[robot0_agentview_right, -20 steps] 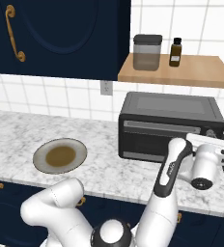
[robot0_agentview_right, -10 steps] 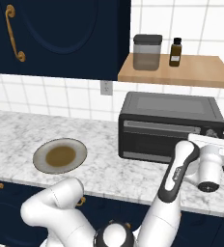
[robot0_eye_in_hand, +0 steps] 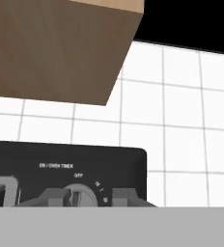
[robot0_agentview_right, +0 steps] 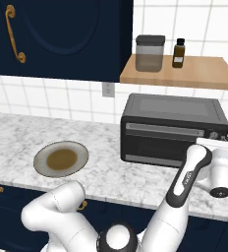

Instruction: Pick up the kebab skewer and baguette bread, and place them inside the toaster oven. Close the toaster oven door and start by setting the timer.

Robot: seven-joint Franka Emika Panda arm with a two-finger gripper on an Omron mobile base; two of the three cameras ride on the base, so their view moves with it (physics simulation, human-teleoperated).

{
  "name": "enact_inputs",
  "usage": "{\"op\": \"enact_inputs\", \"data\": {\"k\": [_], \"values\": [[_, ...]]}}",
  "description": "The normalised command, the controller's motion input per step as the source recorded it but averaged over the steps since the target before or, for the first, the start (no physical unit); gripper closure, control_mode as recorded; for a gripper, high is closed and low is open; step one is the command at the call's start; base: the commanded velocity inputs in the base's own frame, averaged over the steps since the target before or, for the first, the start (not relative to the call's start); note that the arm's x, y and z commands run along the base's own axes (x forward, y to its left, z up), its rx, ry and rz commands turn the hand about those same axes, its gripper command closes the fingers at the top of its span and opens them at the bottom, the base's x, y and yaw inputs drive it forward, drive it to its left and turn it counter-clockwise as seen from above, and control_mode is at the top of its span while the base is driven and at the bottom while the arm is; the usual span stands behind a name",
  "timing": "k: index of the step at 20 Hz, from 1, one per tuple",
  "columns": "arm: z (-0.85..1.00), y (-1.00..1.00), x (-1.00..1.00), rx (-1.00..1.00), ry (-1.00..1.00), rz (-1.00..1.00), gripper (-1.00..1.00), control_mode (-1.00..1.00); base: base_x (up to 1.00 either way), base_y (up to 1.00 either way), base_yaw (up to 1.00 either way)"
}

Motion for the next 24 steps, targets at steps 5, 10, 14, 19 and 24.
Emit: {"op": "enact_inputs", "data": {"k": [5, 10, 14, 19, 24], "values": [[-0.03, 0.45, 0.29, -0.07, 0.0, -0.02, 1.0, -1.0, 0.0, 0.0, 0.0], [0.0, 0.38, 0.47, -0.07, 0.0, -0.04, 1.0, -1.0, 0.0, 0.0, 0.0], [0.0, 0.0, 0.52, -0.08, 0.0, -0.06, 1.0, -1.0, 0.0, 0.0, 0.0], [-0.06, 0.13, 0.63, -0.06, 0.02, -0.05, 1.0, -1.0, 0.0, 0.0, 0.0], [-0.27, 0.23, 0.49, -0.02, 0.04, -0.1, 1.0, -1.0, 0.0, 0.0, 0.0]]}}
